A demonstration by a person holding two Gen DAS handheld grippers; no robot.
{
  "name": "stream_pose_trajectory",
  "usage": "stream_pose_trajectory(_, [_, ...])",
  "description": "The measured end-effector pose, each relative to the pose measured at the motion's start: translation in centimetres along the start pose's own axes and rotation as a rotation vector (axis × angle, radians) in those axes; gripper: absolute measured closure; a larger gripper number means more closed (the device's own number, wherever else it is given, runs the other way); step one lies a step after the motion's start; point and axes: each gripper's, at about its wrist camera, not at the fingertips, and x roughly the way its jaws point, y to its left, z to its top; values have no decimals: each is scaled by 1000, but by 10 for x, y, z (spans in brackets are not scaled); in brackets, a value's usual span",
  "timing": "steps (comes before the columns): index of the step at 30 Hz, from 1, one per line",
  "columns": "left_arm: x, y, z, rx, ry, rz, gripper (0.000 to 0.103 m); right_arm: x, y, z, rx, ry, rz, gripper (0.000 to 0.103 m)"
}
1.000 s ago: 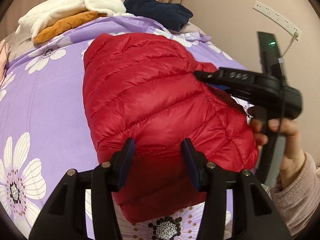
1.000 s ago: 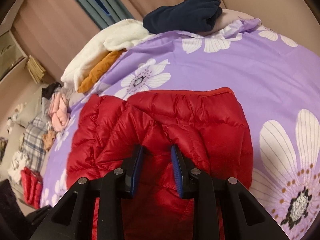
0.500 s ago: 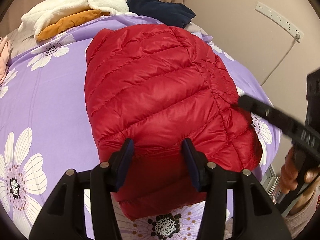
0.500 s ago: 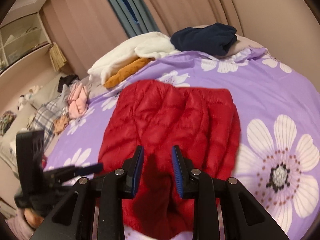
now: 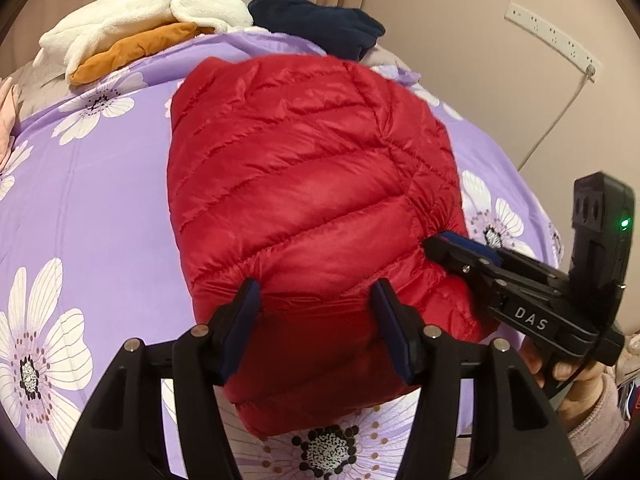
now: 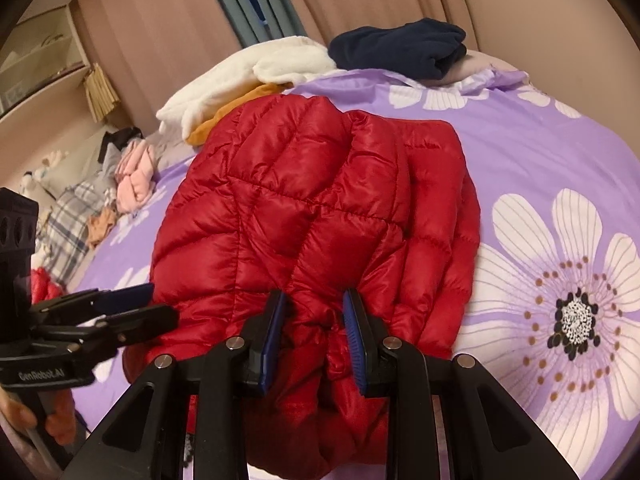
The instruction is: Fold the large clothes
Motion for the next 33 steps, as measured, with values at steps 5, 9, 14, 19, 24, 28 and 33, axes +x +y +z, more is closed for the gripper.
stream_pose_trajectory(5, [-15, 1, 11, 21, -66, 14, 46, -8, -1, -2, 11, 1, 20, 73])
stream_pose_trajectory(9, [-13, 8, 32, 30, -100, 44, 46, -9, 1, -4, 10, -2, 14, 73])
stream_pose_trajectory(14, [18, 28, 51, -27, -45, 58, 54, -13, 2, -3, 10, -3, 3, 73])
stream_pose_trajectory(19, [29, 26, 52, -13, -22, 72, 54, -36, 10, 14, -16, -89, -8, 73])
stream_pose_trajectory(24, [29, 24, 50, -5, -24, 72, 54, -26, 9, 42, 6, -126, 5, 73])
stream_pose_trajectory(28, [30, 22, 49, 6, -25, 76, 54, 7, -1, 49, 73, -68, 7, 73])
stream_pose_trajectory(33, [34, 20, 48, 27, -24, 87, 54, 27, -7, 40, 95, -27, 9, 73])
